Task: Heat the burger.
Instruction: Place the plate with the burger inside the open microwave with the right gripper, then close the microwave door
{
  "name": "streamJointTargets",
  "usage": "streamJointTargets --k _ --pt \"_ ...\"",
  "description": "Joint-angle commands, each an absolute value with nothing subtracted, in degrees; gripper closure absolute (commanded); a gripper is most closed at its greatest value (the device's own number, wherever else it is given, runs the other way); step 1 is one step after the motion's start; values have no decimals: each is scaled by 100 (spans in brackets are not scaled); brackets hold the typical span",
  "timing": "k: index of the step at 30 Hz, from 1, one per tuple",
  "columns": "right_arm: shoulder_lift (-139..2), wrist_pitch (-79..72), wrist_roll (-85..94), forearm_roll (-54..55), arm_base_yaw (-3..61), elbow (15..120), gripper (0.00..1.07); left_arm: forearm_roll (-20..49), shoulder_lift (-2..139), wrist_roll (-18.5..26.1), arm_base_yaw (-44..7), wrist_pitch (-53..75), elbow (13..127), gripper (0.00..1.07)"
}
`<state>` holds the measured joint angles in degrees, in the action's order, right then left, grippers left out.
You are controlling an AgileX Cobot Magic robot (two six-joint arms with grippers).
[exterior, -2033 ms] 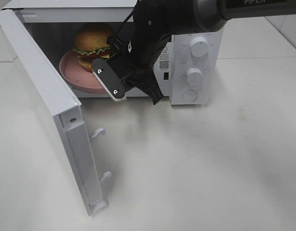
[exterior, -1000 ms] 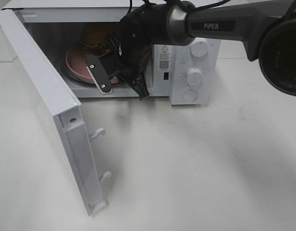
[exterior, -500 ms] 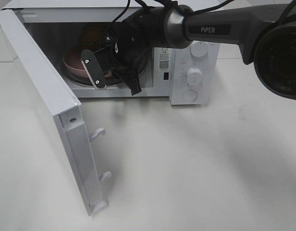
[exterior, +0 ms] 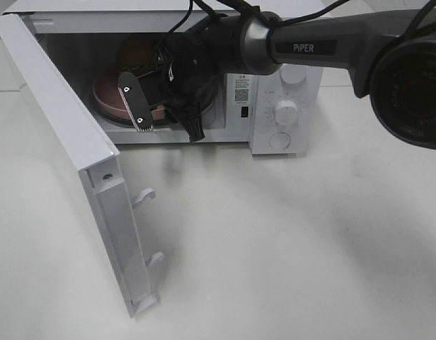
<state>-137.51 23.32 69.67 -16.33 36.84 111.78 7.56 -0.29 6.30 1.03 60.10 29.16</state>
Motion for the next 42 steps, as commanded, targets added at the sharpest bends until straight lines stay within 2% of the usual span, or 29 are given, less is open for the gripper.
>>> streamJointTargets --k 1,6,8,9,10,13,17,20,22,32,39,42 --pt "-13722 2315 6669 -1679 3673 11219 58 802 -155 619 109 5964 2899 7" --pt "-13585 2303 6406 -1673 3673 11092 51 802 -155 619 109 5964 2899 7" --pt "-13407 2315 6274 -1667 3673 10812 41 802 -155 619 109 5964 2899 7" --pt "-13407 2315 6274 -1667 3673 10812 41 802 -155 619 109 5964 2899 7" --pt "-13235 2275 6113 -1667 3673 10554 34 802 -155 619 109 5964 2899 7" --pt "-12989 2126 6073 -1667 3684 10084 28 802 -155 619 109 5964 2899 7" --pt "-12554 1788 6079 -1673 3678 9311 29 802 -155 619 109 5964 2899 7" --pt "-12456 1736 6068 -1673 3678 9196 29 802 -155 619 109 5964 2899 7" --pt "-12095 1381 5712 -1679 3678 8686 30 802 -155 619 109 5964 2899 7" --pt "-11213 808 5323 -1702 3678 7569 30 802 -155 619 109 5964 2899 7" --pt "-10462 699 4882 -1702 3673 6612 21 802 -155 619 109 5964 2899 7" --pt "-10164 659 4784 -1702 3673 6325 21 802 -155 619 109 5964 2899 7"
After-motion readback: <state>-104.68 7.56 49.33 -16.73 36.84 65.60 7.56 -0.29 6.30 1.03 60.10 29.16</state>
